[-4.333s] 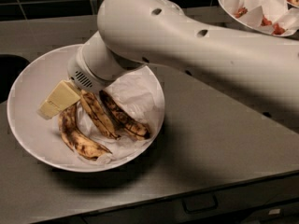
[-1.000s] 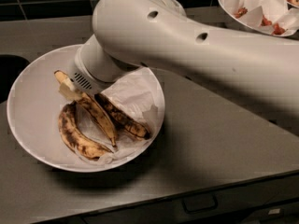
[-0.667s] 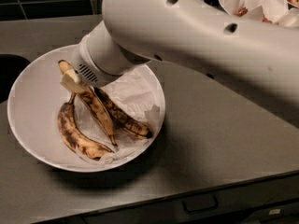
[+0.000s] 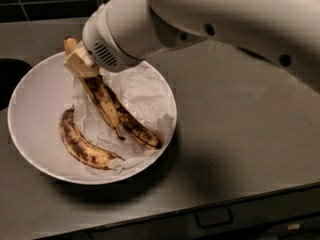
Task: Pick banana from white bowl
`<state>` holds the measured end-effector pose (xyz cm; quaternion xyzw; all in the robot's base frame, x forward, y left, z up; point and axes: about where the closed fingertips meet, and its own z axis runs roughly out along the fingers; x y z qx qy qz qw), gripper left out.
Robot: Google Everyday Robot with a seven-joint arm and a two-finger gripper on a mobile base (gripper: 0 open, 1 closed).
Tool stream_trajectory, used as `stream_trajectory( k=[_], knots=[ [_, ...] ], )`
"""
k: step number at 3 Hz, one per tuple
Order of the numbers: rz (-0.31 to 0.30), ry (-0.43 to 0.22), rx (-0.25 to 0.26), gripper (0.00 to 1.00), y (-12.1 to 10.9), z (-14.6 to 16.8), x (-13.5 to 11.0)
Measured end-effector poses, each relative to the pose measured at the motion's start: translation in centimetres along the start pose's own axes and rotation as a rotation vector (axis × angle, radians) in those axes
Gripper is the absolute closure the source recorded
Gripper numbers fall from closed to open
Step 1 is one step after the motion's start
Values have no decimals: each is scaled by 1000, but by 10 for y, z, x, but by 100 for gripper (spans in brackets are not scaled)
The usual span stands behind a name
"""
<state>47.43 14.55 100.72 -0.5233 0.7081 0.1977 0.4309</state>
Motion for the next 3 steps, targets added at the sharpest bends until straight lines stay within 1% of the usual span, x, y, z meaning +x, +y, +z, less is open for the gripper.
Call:
stream_trajectory(
  k=[1, 2, 3],
  knots=[
    [0, 0, 0, 100, 0, 0, 0],
    [-22, -8, 6, 100, 0, -16, -16],
    [-74, -27, -27, 100, 2, -25, -42]
  ],
)
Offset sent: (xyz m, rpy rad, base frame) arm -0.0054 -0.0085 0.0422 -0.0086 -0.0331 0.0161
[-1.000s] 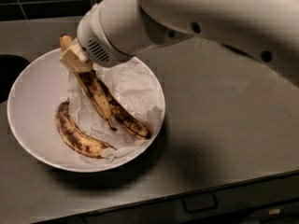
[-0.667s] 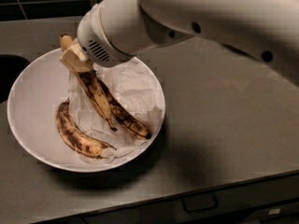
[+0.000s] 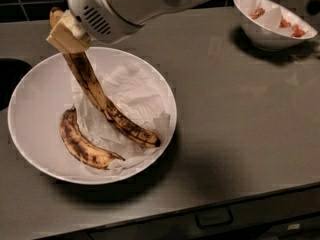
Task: Pick banana from white bowl
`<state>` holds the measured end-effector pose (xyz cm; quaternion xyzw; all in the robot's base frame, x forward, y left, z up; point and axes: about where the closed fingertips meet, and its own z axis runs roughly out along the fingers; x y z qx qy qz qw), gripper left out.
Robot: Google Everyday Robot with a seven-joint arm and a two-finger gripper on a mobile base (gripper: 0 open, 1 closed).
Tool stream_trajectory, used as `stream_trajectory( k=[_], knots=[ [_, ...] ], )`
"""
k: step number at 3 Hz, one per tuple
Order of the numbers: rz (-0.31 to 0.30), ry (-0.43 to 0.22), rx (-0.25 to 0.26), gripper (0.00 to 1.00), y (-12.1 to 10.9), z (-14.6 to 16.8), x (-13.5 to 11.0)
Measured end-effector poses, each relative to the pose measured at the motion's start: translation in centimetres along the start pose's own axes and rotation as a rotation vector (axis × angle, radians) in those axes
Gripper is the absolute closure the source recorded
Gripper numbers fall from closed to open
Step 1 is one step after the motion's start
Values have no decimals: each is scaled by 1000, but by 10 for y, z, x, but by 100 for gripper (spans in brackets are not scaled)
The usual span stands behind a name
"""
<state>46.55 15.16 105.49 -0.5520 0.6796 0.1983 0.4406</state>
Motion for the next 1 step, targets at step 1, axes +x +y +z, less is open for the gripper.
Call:
stream_trajectory(
  k=[1],
  knots=[
    [0, 0, 0, 100, 0, 0, 0]
  ],
)
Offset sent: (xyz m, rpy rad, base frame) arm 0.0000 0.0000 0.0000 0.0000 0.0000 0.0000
